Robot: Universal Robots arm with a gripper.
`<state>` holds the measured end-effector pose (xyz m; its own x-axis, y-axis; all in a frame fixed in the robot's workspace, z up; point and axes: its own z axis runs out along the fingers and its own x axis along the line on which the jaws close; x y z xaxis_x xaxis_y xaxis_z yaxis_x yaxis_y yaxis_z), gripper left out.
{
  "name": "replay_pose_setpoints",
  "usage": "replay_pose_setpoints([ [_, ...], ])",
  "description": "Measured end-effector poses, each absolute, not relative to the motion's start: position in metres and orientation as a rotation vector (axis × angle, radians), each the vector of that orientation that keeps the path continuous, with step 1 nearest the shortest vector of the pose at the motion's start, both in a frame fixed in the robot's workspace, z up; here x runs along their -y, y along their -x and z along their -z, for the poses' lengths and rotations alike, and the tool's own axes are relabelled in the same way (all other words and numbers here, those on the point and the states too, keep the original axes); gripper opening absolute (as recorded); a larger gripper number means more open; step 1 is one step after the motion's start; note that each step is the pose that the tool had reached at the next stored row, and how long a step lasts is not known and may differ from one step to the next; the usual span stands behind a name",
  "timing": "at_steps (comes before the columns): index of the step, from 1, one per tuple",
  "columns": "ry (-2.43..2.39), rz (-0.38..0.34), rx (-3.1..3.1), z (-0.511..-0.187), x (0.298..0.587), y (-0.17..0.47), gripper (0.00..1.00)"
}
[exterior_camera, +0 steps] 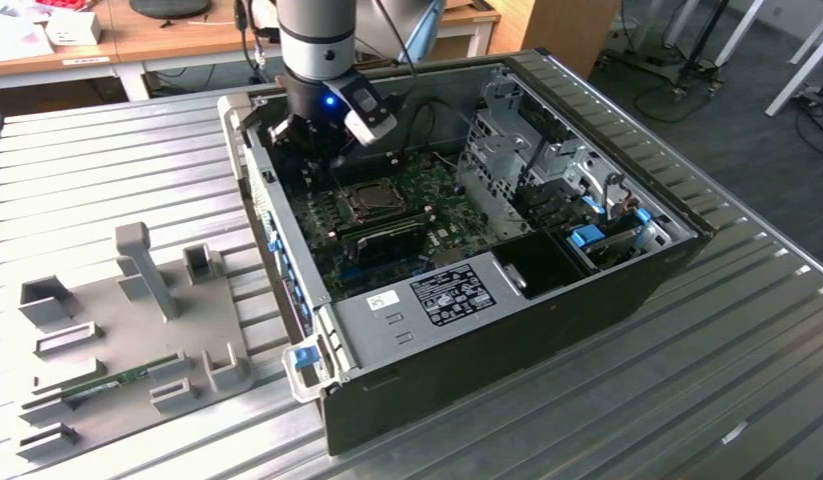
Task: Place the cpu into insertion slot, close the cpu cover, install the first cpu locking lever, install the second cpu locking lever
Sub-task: 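Install the first cpu locking lever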
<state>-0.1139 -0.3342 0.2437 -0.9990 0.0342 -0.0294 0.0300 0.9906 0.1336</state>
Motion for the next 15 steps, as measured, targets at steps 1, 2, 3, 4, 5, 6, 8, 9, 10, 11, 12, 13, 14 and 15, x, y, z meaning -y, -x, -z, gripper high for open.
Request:
replay_pose_setpoints([
  [1,-0.050,-0.208,-3.102,-0.2441,0.3338,0.1139,0.10],
  [2,-0.051,-0.208,-3.101,-0.2443,0.3332,0.1139,0.10],
  [3,-0.051,-0.209,-3.099,-0.2444,0.3325,0.1139,0.10],
  [4,-0.052,-0.209,-3.098,-0.2444,0.3318,0.1140,0.10],
  [5,-0.053,-0.210,-3.097,-0.2445,0.3309,0.1142,0.10],
  [6,-0.053,-0.211,-3.096,-0.2445,0.3300,0.1143,0.10],
  [8,-0.055,-0.211,-3.094,-0.2446,0.3287,0.1146,0.10],
  [9,-0.056,-0.212,-3.093,-0.2446,0.3282,0.1147,0.10],
  [10,-0.056,-0.214,-3.091,-0.2446,0.3278,0.1149,0.10],
  [11,-0.057,-0.216,-3.090,-0.2446,0.3272,0.1150,0.10],
  [12,-0.058,-0.219,-3.088,-0.2446,0.3267,0.1150,0.10],
  [13,-0.058,-0.220,-3.087,-0.2445,0.3263,0.1151,0.10],
  [14,-0.059,-0.220,-3.087,-0.2445,0.3263,0.1151,0.10],
  [15,-0.059,-0.220,-3.087,-0.2445,0.3263,0.1151,0.10],
])
